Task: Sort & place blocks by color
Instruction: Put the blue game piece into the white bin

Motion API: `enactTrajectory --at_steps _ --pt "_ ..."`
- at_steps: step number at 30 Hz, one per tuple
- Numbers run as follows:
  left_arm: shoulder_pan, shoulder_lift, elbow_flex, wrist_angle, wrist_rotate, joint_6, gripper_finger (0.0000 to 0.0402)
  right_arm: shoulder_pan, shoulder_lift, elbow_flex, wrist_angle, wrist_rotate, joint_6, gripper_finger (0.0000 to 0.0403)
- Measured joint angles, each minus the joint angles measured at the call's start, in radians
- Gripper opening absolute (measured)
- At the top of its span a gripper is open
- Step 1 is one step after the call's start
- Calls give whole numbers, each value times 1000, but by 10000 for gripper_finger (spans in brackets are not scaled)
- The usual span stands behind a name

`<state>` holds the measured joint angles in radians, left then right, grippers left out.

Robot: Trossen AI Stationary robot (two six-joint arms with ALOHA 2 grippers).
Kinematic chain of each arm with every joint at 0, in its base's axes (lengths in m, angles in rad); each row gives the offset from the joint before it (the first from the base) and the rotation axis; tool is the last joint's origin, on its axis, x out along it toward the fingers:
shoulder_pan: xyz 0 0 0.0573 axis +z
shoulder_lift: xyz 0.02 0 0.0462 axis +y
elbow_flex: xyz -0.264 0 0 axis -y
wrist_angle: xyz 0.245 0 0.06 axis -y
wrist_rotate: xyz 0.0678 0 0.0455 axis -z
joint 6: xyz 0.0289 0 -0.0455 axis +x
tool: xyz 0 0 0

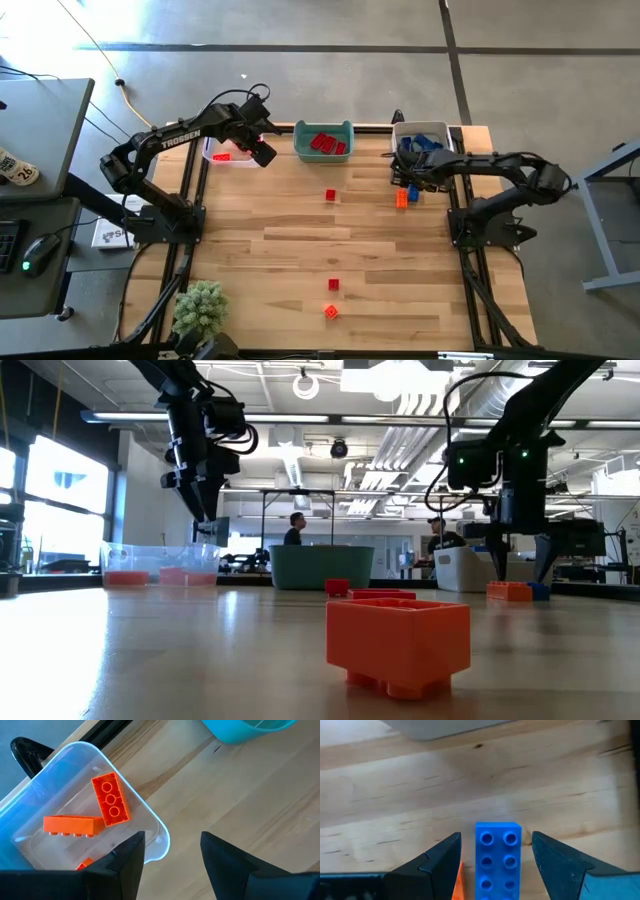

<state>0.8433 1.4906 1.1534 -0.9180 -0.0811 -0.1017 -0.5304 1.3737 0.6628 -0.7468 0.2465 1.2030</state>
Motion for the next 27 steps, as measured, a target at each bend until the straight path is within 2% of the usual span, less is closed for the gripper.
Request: enactTrajectory --at_steps 11,14,20,27 --pt "0 0 0 0 0 0 182 0 112 5 37 -15 12 225" --pt "0 0 0 0 0 0 182 0 116 5 41 -20 12 198" --pt "0 0 0 0 0 0 182 0 113 5 45 -14 0 114" --pt "0 0 0 0 0 0 182 0 113 17 27 32 -31 114"
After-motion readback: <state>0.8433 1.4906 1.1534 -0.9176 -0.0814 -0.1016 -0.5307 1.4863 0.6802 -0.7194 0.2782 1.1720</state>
